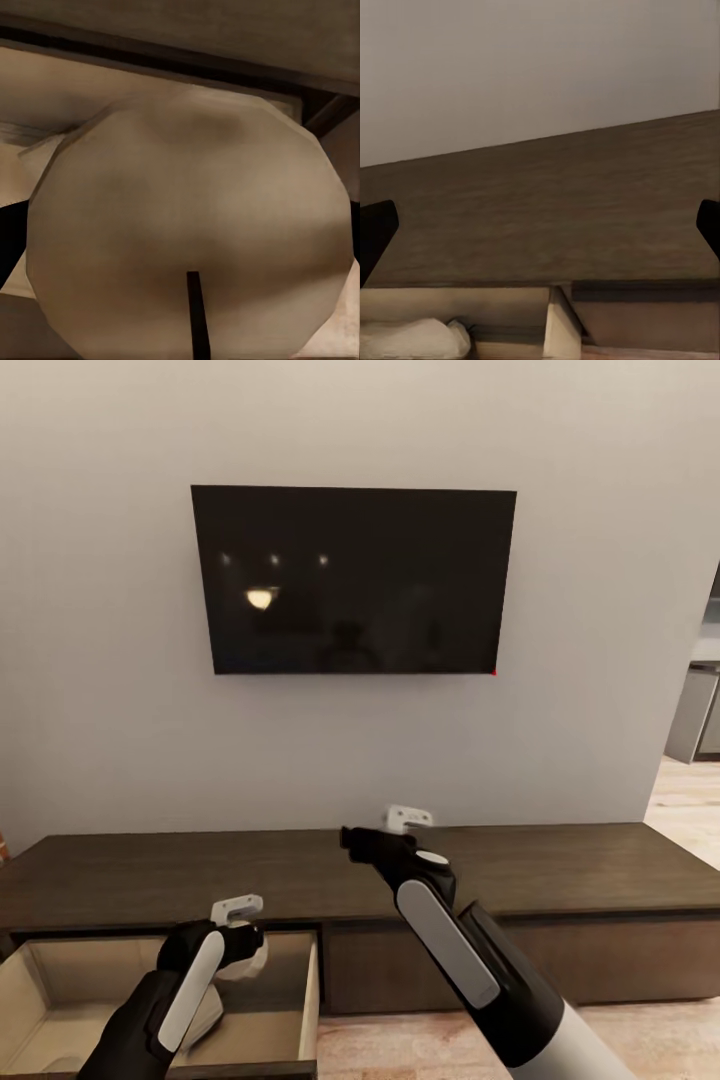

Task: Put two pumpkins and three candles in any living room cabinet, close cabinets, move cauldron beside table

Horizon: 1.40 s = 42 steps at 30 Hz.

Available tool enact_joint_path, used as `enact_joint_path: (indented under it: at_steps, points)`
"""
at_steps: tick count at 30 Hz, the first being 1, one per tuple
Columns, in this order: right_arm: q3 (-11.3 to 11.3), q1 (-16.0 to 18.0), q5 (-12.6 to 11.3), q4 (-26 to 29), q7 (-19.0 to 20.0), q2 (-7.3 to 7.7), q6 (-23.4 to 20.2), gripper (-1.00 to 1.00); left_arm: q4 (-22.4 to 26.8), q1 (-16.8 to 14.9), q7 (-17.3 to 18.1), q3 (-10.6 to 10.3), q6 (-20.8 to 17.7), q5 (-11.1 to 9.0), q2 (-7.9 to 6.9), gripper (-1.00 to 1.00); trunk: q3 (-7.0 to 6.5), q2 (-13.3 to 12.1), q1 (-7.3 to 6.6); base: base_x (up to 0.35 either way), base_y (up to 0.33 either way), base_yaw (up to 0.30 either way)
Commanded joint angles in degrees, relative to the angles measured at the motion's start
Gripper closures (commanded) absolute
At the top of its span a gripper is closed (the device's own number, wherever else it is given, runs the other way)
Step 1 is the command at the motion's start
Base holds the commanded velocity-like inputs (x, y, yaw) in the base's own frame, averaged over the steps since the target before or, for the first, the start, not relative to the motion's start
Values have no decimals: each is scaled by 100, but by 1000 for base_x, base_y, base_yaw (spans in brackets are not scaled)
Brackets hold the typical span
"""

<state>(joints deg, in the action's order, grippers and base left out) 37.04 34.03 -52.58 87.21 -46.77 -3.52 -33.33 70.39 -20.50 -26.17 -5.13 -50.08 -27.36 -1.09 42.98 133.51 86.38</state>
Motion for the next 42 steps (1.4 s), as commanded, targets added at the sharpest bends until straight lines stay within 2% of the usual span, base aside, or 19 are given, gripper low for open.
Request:
enact_joint_path:
  at_steps: [1, 7, 11, 14, 18, 21, 24, 32, 36, 42]
  points:
    - [50, 7, -34, 26, -47, 0, -17, -100, -5, -5, -58, -15, -9, -62, -4, 100, 25, 45, 21, 0, 0, 0]
    - [213, 7, -34, 68, -39, 1, 100, -100, -43, -13, -62, -8, -15, -91, -9, 100, 133, 285, 153, 0, 0, 0]
    - [397, 7, -33, 100, -42, 1, 187, -100, -364, -61, -55, -6, -18, -100, -15, 100, 205, 446, 241, 0, 0, 0]
    - [458, 7, -33, 142, -43, 1, 206, -100, -933, -328, -28, -6, -16, -102, -25, 100, 258, 566, 307, 0, 0, 0]
    - [476, 7, -33, 154, -43, 1, 211, -100, -1908, -969, -7, -6, 9, -78, -48, 100, 330, 727, 395, 0, 0, 0]
    - [485, 7, -33, 156, -43, 1, 212, -100, -2271, -1198, -2, -6, 35, -64, -48, 100, 384, 847, 461, 0, 0, 0]
    - [488, 7, -33, 156, -43, 1, 212, -100, -2371, -1266, 4, -6, 53, -64, -12, 100, 438, 967, 527, 0, 0, 0]
    - [623, 7, -33, 156, -43, 0, 221, -100, -2486, -1331, 6, -21, 197, -78, 21, 100, 615, 984, 550, 0, 0, 0]
    - [629, 7, -33, 156, -43, 1, 270, -100, -2622, -1333, 6, -37, 359, -45, 52, 100, 703, 989, 560, 0, 0, 0]
    - [629, 7, -33, 151, -43, 1, 412, -100, -2643, -1334, 6, -41, 396, -25, 70, 100, 836, 997, 576, 0, 0, 0]
